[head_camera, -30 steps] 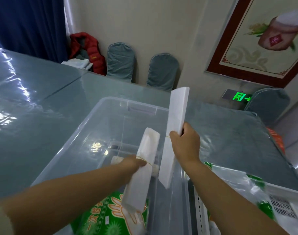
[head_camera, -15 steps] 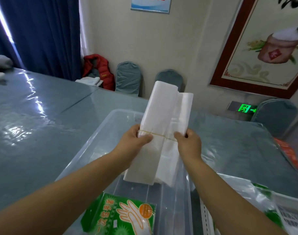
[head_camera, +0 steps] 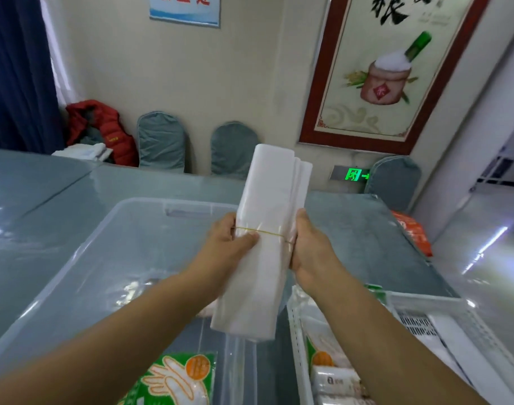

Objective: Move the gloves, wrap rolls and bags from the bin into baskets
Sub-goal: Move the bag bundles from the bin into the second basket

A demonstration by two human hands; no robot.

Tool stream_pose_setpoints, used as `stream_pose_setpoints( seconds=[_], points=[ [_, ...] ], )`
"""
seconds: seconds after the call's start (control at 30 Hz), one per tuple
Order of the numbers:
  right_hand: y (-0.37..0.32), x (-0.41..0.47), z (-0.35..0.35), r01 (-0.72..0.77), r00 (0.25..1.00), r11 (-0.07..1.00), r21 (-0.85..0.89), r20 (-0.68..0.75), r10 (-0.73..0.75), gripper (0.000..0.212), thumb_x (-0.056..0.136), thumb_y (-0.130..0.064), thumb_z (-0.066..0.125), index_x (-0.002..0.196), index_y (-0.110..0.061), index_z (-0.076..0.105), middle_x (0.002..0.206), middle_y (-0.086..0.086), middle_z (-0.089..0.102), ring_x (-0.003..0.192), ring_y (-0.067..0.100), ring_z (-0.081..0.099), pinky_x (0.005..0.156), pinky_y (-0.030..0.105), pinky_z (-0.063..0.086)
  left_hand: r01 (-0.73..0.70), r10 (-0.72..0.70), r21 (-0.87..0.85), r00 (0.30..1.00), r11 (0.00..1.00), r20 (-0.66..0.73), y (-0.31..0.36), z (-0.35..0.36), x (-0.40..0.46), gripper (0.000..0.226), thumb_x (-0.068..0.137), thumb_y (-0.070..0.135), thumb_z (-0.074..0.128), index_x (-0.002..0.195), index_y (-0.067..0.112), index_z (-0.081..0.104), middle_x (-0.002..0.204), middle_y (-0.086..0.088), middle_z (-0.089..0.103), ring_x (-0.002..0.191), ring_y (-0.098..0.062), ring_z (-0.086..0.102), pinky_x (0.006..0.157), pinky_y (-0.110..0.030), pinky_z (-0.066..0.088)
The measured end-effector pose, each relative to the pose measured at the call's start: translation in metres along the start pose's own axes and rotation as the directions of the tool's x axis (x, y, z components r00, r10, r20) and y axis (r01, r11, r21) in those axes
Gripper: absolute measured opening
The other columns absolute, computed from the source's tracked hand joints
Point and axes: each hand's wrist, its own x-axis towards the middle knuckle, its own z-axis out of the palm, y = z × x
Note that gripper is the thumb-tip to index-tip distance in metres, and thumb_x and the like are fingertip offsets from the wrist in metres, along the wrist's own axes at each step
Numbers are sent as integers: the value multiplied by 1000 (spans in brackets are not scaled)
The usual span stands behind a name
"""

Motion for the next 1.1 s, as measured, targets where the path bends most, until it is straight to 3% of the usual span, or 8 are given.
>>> stream_pose_setpoints(
  seconds=[0.1, 0.27, 0.43, 0.57, 0.7, 0.83, 1.0, 1.1],
  points=[
    [-7, -1, -29, -10, 999, 999, 48, 49, 7, 42, 90, -52, 47, 91, -15, 67, 79, 0, 76, 75, 20, 72, 66, 36, 58, 29, -25, -49, 996, 998, 87, 0, 36, 3, 20, 90, 13, 56, 102, 28, 53, 102, -5, 65, 83, -18, 67, 69, -33, 58],
    [-16, 3, -86, 35, 997, 990, 140, 59, -43, 26, 90, -30, 56, 101, -8, 64, 75, 6, 75, 69, 24, 71, 60, 37, 59, 61, -52, -46, 985, 997, 167, -7, 108, 9, 36, 88, 13, 57, 118, 31, 49, 104, -2, 67, 86, -20, 70, 67, -34, 59],
    [-16, 13, -174, 50, 999, 995, 83, 14, -51, 8, 87, -15, 61, 93, -10, 64, 72, 7, 74, 67, 25, 71, 58, 37, 59, 49, -48, -2, 985, 999, 167, -27, 200, 15, 48, 86, 7, 59, 126, 29, 45, 113, -5, 63, 95, -23, 67, 76, -39, 58],
    [-16, 29, -275, -18, 998, 999, 27, -56, 20, 12, 83, -13, 65, 93, -6, 65, 79, 12, 74, 70, 27, 71, 66, 41, 60, 135, -128, -8, 954, 991, 270, -54, 291, 23, 49, 86, 1, 58, 129, 20, 44, 117, -10, 62, 100, -25, 65, 77, -34, 58],
    [-19, 46, -392, -81, 981, 996, -28, -181, 75, 20, 82, -16, 67, 98, -3, 63, 85, 12, 73, 69, 26, 69, 64, 38, 58, 313, -316, 51, 917, 948, 244, -92, 382, 32, 56, 87, 21, 62, 136, 23, 34, 112, -5, 59, 94, -19, 62, 78, -28, 50],
    [-20, 51, -497, -138, 949, 987, -77, -295, 110, 13, 84, -16, 66, 92, -8, 62, 83, 9, 70, 63, 19, 67, 56, 32, 58, 480, -498, 134, 836, 867, 231, -150, 448, 24, 53, 83, 18, 62, 132, 6, 44, 109, -12, 61, 88, -19, 59, 75, -27, 48],
    [-12, 48, -582, -240, 909, 961, -138, -380, 173, 15, 84, -21, 66, 90, -9, 59, 80, 6, 67, 62, 16, 65, 44, 25, 51, 619, -699, 332, 670, 712, 251, -205, 509, 4, 52, 78, 16, 60, 128, 7, 51, 121, -16, 59, 107, -26, 60, 101, -39, 45],
    [-2, 43, -615, -272, 890, 948, -163, -417, 184, 19, 84, -22, 66, 97, -8, 60, 83, 7, 68, 64, 18, 66, 43, 24, 51, 637, -771, 458, 603, 620, 206, -227, 538, -6, 34, 85, 13, 55, 118, 12, 55, 114, -10, 57, 101, -23, 58, 84, -28, 46]
  ],
)
